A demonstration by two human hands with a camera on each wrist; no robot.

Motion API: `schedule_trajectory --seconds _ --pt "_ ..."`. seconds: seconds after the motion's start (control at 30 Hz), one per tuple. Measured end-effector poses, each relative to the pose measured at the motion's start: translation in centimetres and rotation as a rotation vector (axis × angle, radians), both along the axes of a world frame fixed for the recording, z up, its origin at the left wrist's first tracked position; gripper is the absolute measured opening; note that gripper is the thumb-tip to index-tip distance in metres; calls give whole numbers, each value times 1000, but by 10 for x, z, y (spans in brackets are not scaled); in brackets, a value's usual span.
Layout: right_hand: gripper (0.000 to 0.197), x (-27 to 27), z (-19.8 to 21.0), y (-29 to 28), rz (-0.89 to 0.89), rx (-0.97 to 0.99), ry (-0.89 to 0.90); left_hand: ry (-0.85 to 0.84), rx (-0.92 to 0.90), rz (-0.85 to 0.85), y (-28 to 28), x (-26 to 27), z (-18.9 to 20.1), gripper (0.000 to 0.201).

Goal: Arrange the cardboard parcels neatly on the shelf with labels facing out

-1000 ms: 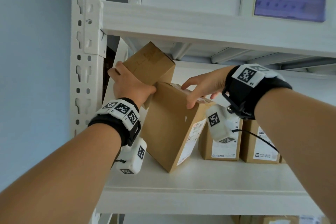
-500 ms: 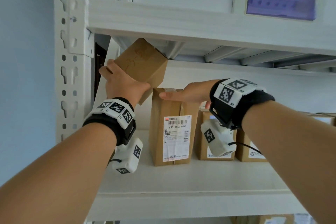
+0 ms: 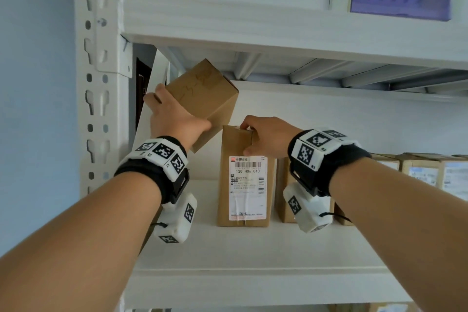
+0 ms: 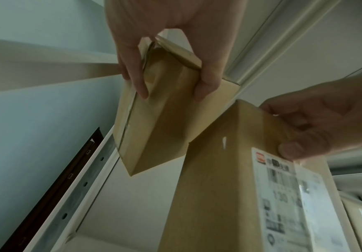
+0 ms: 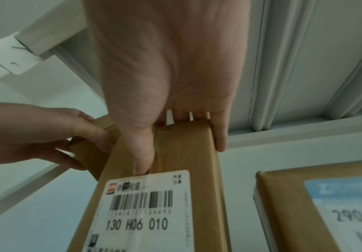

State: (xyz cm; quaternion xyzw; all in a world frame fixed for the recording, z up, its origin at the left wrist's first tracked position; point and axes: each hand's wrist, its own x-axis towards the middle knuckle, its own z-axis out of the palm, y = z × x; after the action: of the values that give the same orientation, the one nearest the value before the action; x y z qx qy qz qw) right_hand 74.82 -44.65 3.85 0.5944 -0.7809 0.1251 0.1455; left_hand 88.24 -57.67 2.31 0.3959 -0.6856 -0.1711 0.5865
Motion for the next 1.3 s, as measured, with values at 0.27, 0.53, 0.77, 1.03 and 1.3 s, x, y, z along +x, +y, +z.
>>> schedule_trajectory --seconds 0.27,0.53,0.77,1.03,1.3 --pt "54 -13 5 6 -12 15 34 -29 28 -2 -4 -1 -2 108" --pt "56 -19 10 6 -12 30 22 -86 44 3 -4 0 2 108" --pt "60 -16 10 6 -22 34 -4 -103 48 -1 3 7 6 110" --pt "53 5 8 6 131 -190 -72 -63 77 -1 19 12 15 104" --pt "54 39 -3 -11 205 -114 -177 -129 235 -51 37 20 21 115"
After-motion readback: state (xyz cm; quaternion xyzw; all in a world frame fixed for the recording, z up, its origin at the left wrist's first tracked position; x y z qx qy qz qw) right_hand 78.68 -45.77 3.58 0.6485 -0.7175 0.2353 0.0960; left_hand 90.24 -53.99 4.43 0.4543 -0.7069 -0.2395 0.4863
